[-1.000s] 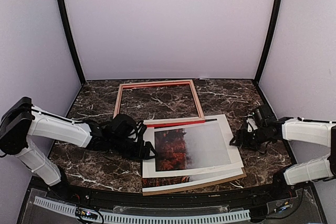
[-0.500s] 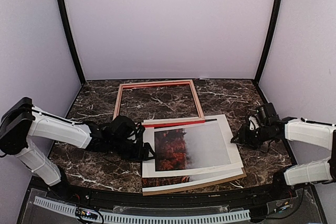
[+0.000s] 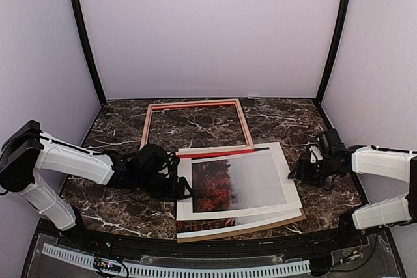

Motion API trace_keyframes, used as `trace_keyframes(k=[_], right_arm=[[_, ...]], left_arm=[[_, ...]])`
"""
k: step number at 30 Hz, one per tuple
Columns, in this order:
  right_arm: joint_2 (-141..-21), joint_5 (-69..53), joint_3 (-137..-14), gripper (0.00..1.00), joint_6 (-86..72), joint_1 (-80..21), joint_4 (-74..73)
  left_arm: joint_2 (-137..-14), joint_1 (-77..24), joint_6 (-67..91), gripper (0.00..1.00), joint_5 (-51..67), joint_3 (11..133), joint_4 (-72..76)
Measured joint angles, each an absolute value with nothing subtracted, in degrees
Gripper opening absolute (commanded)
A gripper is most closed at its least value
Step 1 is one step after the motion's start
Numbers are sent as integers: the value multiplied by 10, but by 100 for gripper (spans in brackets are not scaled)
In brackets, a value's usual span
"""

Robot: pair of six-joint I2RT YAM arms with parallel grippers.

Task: Put the photo into the frame
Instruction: Pick up the glass panel from the mat board.

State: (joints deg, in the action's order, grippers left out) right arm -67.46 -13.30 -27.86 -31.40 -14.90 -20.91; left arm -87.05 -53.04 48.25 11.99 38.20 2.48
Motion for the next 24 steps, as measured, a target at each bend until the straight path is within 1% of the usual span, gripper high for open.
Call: trace_keyframes(k=[24], right_arm=[[-692,-168,-276,49,-315,-150,-208]], left_arm=[[-892,-536,482,70,118,396,32]])
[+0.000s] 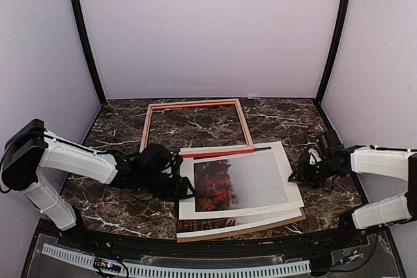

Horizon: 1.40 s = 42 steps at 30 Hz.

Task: Put the photo into the frame
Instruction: Pick up the glass panel from the mat board.

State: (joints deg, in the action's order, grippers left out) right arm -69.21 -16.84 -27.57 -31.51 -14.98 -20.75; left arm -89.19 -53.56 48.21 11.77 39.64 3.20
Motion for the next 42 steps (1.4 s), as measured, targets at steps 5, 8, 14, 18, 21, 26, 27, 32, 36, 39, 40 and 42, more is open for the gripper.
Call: trace_keyframes(k=[5,8,14,18,21,26,27,32,36,39,40,42], right_arm=[[-674,-168,-276,46,-315,-150,-217],[-670,-168,-277,44,-313,-150,-221],[-660,-168,-284,41,-307,-149,-236],[-650,-169,-288,39,-305,-149,-245],[-644,-169,-295,39,-305,-149,-256],[-634,-171,-303,40,-305,-149,-270],[-634,-171,-304,41,-305,-149,-271],[-634,-174,-306,42,-303,-149,-273],[-634,-175,-312,47,-301,-151,-277],[-634,-177,-316,51,-297,-154,-282],[-634,-178,-319,53,-295,-155,-284],[-634,-178,-322,54,-293,-159,-286]], left_arm=[[-892,-536,482,70,117,396,32],[-892,-536,482,70,116,396,32],[-892,-536,482,69,115,396,32],[-892,-537,482,69,114,396,32],[-893,-537,482,69,113,396,32],[-893,-537,483,68,113,395,32],[-893,-537,483,68,113,395,33],[-893,-537,483,68,113,395,34],[-893,-537,483,68,112,394,34],[-893,-537,483,67,112,394,34],[-893,-538,483,67,111,394,35],[-893,-538,483,67,110,394,35]])
